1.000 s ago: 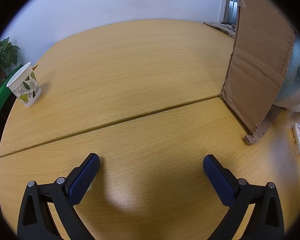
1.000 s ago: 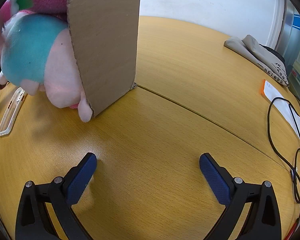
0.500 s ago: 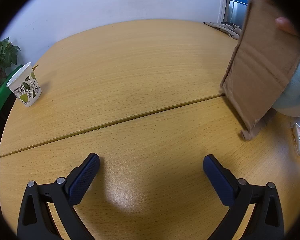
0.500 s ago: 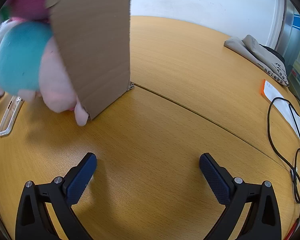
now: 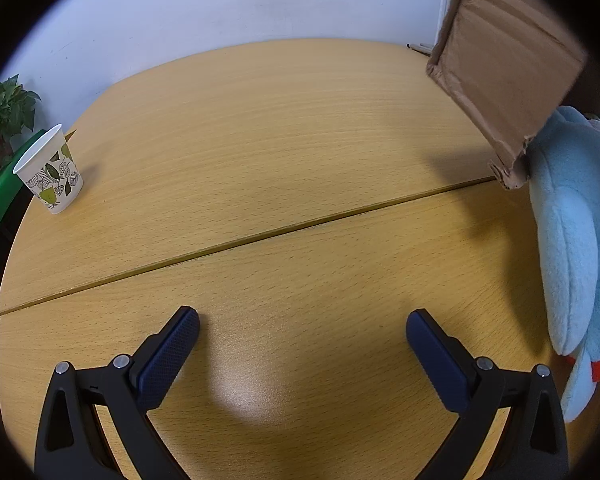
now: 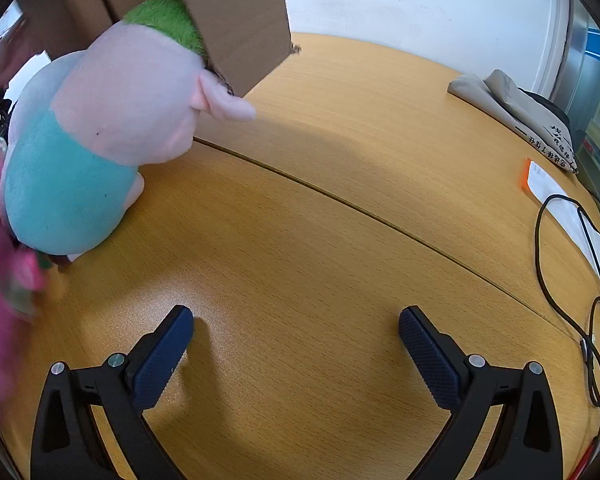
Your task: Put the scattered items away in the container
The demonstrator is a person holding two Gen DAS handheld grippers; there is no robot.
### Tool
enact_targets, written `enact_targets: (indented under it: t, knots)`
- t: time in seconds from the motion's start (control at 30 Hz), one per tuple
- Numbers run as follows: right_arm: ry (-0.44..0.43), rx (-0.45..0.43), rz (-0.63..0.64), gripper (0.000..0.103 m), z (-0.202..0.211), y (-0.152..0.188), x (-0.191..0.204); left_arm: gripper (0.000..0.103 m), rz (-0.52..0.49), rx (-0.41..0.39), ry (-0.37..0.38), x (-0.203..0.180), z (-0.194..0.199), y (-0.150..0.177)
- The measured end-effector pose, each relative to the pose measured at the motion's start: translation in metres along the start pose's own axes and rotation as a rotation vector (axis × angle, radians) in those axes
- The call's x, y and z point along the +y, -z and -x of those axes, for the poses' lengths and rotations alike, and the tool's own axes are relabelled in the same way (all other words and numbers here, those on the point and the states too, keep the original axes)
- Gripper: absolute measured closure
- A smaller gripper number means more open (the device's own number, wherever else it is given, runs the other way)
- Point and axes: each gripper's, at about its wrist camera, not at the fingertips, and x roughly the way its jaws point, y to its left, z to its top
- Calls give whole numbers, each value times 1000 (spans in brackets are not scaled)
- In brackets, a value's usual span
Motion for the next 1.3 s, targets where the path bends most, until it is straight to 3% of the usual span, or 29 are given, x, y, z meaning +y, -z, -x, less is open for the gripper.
enact_targets:
  t: [1.3]
  knots:
    - [-12,0,15,0,-2,-2,-2,0,-2,1,2,-2,1,0]
